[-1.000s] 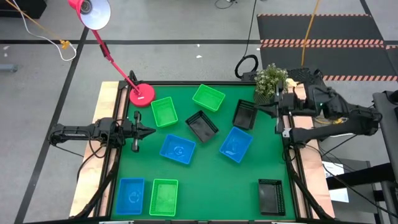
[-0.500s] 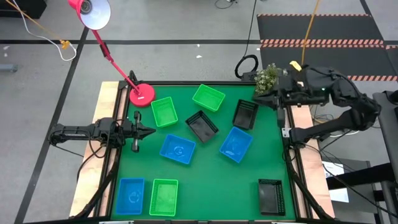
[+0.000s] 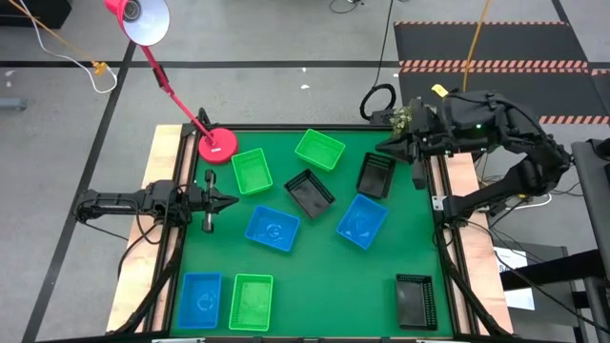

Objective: Stack baskets by color
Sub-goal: Stack the top right black bin on top of the bottom black bin

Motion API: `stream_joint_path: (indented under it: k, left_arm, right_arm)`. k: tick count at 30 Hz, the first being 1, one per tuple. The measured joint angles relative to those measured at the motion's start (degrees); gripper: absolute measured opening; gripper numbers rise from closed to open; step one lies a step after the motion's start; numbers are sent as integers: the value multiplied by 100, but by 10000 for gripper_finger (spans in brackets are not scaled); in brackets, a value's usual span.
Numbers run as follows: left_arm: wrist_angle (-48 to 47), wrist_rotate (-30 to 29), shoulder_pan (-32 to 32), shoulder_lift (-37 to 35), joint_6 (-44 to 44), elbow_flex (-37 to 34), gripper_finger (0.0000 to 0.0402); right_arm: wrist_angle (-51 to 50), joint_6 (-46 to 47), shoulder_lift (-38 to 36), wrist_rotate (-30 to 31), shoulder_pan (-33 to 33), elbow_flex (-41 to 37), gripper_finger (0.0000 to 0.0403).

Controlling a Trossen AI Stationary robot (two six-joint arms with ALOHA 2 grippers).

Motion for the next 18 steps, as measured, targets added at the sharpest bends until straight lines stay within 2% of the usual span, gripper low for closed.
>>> stream_joint_path:
  k: [9, 18]
  left_arm:
    - [2, 0, 2, 0, -74, 0, 6]
    - [288, -179, 0, 4, -1051, 0, 5]
  right_arm:
    - [4, 427, 148, 1, 66, 4, 0]
    - [5, 410, 157, 22, 144, 4, 0]
